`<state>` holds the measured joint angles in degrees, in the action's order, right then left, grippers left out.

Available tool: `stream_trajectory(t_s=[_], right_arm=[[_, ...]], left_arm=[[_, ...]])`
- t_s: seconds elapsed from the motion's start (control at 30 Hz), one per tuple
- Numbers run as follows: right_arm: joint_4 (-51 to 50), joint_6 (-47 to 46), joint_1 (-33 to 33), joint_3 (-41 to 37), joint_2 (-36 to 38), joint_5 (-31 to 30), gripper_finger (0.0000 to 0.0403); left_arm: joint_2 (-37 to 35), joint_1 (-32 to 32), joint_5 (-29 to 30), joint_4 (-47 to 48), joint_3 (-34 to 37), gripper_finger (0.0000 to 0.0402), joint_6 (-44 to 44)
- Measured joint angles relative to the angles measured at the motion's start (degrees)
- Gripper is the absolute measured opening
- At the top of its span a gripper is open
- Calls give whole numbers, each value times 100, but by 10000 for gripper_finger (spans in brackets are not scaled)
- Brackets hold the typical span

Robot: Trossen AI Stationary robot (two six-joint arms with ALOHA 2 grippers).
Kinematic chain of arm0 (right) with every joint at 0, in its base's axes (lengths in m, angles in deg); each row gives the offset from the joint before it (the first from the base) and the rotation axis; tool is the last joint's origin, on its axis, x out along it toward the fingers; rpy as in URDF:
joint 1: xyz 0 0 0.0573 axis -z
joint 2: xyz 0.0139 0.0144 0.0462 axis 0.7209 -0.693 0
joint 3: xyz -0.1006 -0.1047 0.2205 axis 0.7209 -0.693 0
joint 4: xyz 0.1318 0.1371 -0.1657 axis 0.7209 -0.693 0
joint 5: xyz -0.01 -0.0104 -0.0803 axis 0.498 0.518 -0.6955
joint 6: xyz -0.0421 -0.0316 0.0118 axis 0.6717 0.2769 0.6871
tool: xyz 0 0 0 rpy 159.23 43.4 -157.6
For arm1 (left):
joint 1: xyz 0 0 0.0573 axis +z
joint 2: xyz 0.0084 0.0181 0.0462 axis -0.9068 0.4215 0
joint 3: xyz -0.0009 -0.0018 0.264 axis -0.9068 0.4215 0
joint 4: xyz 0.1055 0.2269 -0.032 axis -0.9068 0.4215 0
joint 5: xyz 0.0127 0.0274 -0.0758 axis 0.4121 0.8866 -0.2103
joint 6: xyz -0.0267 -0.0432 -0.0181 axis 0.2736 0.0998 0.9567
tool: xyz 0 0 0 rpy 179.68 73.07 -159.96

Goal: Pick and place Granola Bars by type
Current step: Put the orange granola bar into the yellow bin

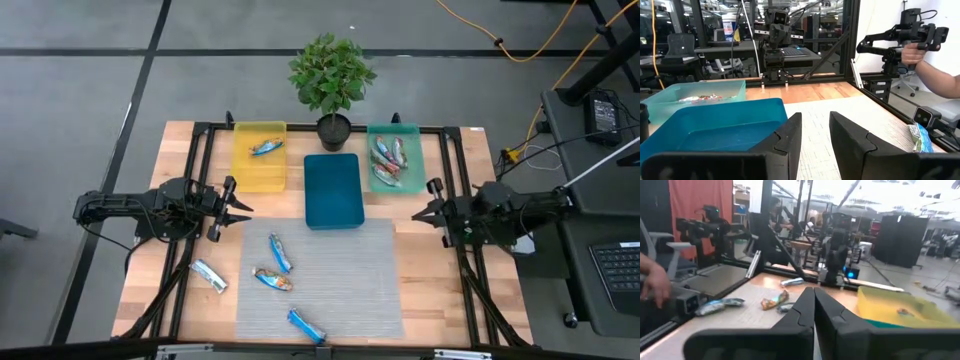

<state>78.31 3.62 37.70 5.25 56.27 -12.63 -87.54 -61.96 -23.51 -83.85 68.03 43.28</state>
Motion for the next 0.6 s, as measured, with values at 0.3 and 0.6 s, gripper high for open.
stream_trajectory(t_s=[0.3,0.6], right_arm=[[-325,322,6,-109,28,-177,10],[-356,183,6,-455,-8,-323,7]], left_arm=[[1,-1,-2,0,-1,97,1],[1,-1,-4,0,-2,94,-1]])
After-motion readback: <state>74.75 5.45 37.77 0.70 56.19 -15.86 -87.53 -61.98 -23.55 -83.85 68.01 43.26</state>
